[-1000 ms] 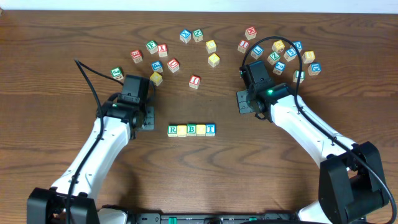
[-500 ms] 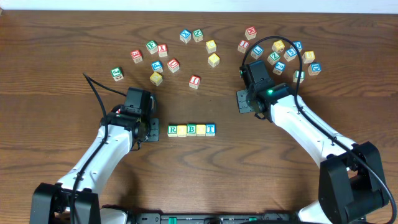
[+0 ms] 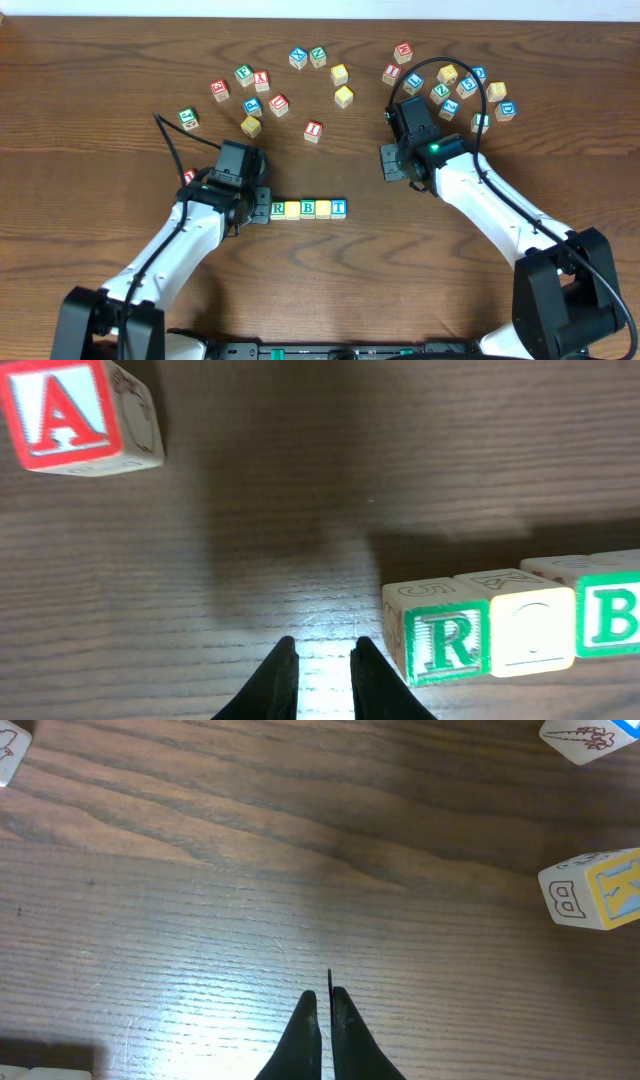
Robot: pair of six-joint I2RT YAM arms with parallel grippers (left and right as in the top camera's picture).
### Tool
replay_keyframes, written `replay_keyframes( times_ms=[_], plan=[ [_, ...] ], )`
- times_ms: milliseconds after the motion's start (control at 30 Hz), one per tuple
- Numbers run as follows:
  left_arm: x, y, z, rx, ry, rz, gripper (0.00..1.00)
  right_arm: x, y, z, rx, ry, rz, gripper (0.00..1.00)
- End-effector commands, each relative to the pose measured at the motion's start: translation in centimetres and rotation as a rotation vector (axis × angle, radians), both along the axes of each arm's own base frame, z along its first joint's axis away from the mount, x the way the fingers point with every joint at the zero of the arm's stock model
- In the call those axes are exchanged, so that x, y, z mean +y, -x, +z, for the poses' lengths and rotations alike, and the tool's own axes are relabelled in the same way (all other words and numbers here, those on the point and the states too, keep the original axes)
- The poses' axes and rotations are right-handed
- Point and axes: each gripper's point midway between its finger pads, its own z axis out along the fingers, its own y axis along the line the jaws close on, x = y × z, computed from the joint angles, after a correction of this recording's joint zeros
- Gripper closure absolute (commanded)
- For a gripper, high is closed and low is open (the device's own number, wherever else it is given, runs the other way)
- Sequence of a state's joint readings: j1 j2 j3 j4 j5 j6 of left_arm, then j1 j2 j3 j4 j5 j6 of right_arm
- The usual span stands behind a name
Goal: Spell out ROBOT
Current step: 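Lower the left gripper beside the R block at the row's left end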
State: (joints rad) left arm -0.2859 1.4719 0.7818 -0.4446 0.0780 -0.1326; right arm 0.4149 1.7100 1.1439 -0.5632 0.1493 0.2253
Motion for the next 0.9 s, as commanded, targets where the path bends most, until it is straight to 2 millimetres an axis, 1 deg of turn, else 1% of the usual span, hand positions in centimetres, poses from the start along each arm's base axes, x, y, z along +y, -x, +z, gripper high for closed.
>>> replay_keyframes(
  times_ms=[0,867],
  plan=[
    [-0.01,0.43,-1.08,0.038,-0.004,0.004,0.81,0.31,-0.54,1.52,-0.042,-0.004,0.013,0.99],
    [-0.73,0.98,-1.39,0.062,0.038,-0.010,0.81,0.32,-0.57,1.53,-0.043,-0.005,0.013,0.99]
  ],
)
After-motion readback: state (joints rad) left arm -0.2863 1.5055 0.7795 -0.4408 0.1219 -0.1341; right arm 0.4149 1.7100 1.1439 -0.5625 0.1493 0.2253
